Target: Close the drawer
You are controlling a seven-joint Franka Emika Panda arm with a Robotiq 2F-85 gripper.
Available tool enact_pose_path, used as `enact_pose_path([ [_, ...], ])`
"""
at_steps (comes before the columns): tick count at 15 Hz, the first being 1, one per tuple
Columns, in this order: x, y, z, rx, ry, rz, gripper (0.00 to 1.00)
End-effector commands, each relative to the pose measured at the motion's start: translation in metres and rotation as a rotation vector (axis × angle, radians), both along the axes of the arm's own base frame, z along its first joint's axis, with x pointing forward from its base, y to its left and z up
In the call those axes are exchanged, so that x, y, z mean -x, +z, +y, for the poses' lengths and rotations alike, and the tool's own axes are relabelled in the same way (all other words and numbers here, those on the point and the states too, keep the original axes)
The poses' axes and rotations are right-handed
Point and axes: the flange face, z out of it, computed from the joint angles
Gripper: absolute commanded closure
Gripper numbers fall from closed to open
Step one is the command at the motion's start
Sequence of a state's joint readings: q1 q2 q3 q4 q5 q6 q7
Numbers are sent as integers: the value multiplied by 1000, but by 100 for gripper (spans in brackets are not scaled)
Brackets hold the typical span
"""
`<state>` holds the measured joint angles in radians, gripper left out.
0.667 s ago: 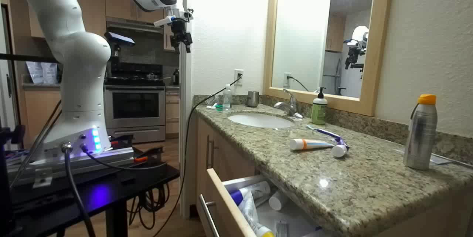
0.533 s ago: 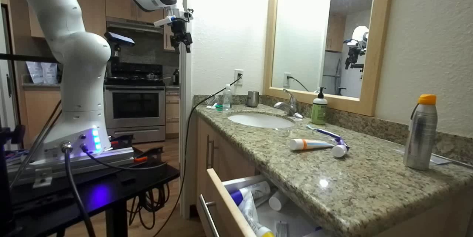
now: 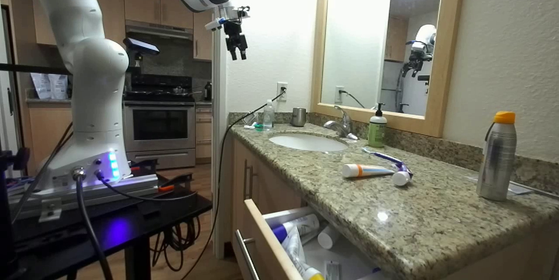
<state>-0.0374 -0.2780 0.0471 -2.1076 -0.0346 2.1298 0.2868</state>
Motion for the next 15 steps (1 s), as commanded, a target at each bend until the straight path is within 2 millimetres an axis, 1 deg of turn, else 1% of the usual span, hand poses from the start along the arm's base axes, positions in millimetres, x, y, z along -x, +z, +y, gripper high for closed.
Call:
enact_pose_path([
  [1, -16, 7, -102, -50, -201, -9, 0],
  [4, 4, -1, -203, -55, -389, 21, 0],
  [6, 30, -11, -267, -47, -509, 56, 0],
  [7, 45, -16, -295, -41, -568, 73, 0],
  [8, 49, -13, -305, -46, -625, 95, 0],
  [9, 46, -14, -287, -49, -546, 51, 0],
  [10, 54, -15, -300, -50, -567, 56, 0],
  [11, 55, -15, -302, -50, -567, 55, 0],
  [14, 46, -14, -287, -49, -546, 54, 0],
  [15, 38, -13, -288, -56, -582, 39, 0],
])
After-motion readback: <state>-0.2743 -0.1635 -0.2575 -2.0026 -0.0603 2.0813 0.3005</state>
